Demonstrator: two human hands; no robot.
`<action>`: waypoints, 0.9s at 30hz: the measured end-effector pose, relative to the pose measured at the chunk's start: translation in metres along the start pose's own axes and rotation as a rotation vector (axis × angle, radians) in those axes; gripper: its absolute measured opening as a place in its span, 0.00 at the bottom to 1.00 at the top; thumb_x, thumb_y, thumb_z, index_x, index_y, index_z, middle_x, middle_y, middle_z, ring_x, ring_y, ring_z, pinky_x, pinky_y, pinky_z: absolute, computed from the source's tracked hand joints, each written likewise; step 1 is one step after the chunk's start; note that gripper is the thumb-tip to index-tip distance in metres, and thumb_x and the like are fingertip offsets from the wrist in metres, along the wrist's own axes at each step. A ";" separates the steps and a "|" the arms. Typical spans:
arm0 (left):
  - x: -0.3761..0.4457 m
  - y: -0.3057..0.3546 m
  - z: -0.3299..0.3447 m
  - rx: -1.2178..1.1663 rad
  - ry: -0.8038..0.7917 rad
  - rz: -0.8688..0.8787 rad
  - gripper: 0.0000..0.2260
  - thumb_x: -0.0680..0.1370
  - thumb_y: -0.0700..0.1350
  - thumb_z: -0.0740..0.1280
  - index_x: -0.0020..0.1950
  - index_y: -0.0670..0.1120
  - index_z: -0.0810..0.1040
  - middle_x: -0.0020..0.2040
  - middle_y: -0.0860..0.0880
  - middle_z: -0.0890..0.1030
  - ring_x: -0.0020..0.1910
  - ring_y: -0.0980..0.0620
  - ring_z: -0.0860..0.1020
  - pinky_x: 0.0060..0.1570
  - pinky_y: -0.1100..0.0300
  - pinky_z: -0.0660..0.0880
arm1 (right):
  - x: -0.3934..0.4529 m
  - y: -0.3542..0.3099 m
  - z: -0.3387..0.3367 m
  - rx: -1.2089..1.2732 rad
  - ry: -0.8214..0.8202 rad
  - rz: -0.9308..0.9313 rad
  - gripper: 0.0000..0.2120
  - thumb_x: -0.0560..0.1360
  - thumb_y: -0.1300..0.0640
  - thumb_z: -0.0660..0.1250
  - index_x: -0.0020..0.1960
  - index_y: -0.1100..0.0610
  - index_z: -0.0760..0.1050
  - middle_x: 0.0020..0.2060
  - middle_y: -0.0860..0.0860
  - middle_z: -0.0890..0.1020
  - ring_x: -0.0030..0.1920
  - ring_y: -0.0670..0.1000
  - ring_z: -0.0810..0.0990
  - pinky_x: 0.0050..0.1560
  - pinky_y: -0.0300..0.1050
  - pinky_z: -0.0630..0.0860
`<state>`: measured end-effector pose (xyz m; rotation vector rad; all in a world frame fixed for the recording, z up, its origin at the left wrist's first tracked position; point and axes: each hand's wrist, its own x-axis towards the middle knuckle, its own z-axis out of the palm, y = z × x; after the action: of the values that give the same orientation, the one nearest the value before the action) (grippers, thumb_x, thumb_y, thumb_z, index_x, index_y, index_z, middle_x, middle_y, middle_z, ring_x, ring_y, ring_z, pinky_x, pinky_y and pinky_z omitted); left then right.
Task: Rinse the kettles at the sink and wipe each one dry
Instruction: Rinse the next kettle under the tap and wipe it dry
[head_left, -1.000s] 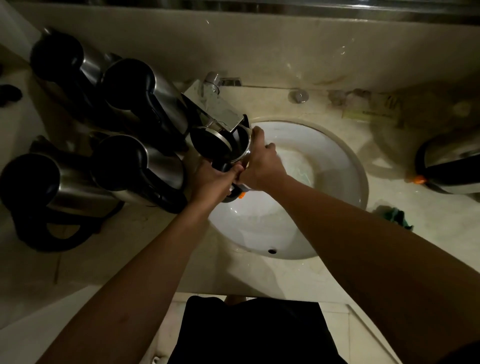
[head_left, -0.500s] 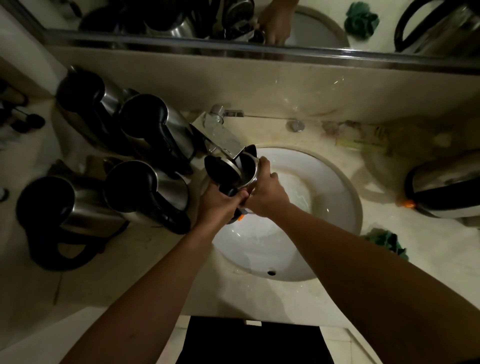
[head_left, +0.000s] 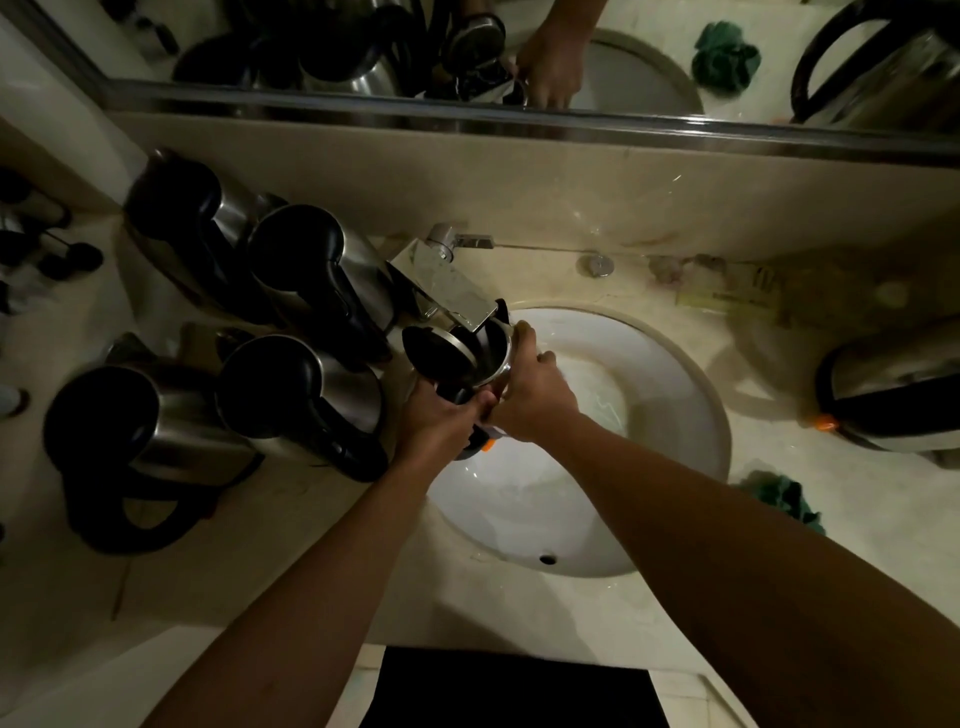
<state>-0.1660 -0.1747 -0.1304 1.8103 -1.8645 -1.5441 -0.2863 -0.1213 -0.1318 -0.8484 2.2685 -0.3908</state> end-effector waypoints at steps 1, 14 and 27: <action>0.001 0.000 0.000 -0.002 0.005 -0.008 0.25 0.71 0.52 0.78 0.65 0.53 0.74 0.53 0.56 0.80 0.54 0.49 0.82 0.49 0.53 0.82 | 0.001 -0.001 0.000 -0.006 0.004 -0.003 0.52 0.63 0.49 0.80 0.74 0.42 0.48 0.61 0.60 0.73 0.59 0.64 0.78 0.51 0.54 0.80; -0.001 0.000 -0.001 0.030 0.039 0.006 0.27 0.69 0.54 0.78 0.65 0.51 0.75 0.54 0.55 0.82 0.54 0.50 0.81 0.55 0.48 0.81 | 0.002 -0.004 -0.001 -0.043 -0.010 0.002 0.54 0.62 0.50 0.82 0.74 0.41 0.47 0.62 0.61 0.72 0.60 0.65 0.77 0.52 0.57 0.82; 0.002 -0.002 0.001 0.013 0.042 0.018 0.28 0.69 0.52 0.79 0.67 0.50 0.75 0.57 0.54 0.81 0.55 0.51 0.80 0.57 0.51 0.78 | 0.004 -0.004 0.000 -0.053 -0.007 0.019 0.54 0.61 0.48 0.82 0.73 0.40 0.48 0.62 0.61 0.72 0.61 0.66 0.77 0.53 0.58 0.82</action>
<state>-0.1660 -0.1749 -0.1337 1.8122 -1.8712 -1.4794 -0.2867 -0.1267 -0.1320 -0.8531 2.2876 -0.3207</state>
